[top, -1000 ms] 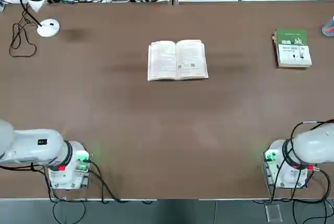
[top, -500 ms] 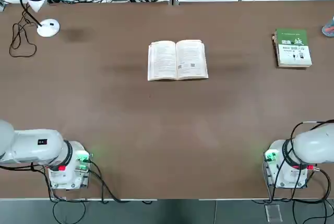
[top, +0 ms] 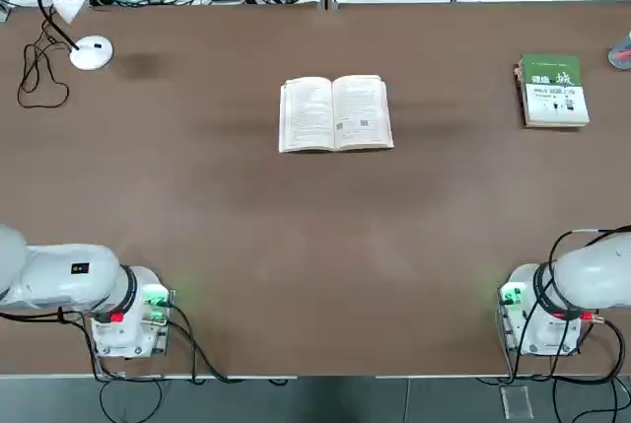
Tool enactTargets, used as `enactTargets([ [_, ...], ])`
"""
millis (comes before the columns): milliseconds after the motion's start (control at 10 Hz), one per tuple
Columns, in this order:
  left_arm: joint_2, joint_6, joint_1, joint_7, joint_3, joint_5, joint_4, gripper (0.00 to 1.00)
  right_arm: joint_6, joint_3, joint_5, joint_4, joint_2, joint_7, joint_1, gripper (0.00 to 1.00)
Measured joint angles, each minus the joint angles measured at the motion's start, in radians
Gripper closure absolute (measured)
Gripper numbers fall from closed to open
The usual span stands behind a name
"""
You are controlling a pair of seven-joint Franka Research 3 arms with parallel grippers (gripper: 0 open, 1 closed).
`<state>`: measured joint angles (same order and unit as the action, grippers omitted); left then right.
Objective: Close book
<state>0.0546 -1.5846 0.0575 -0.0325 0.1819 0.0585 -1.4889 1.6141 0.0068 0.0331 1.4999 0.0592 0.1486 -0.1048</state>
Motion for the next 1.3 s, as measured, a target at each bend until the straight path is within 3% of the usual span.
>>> enactTargets([
  [400,0.067,-0.015,-0.046,0.011,0.005,-0.001,0.041,0.0,0.042,0.001,-0.033,0.044,0.019,0.001,-0.002,0.0],
  [1000,0.138,-0.063,-0.176,0.005,0.01,-0.003,0.064,0.0,0.217,0.002,-0.045,0.149,0.073,0.001,-0.017,0.0],
  [1200,0.158,-0.076,-0.215,-0.006,0.01,-0.003,0.065,0.0,0.26,0.003,-0.079,0.158,0.112,0.001,-0.027,0.11],
  [1300,0.172,-0.087,-0.225,-0.007,0.01,-0.003,0.065,0.0,0.277,0.003,-0.115,0.16,0.13,0.001,-0.03,0.11],
])
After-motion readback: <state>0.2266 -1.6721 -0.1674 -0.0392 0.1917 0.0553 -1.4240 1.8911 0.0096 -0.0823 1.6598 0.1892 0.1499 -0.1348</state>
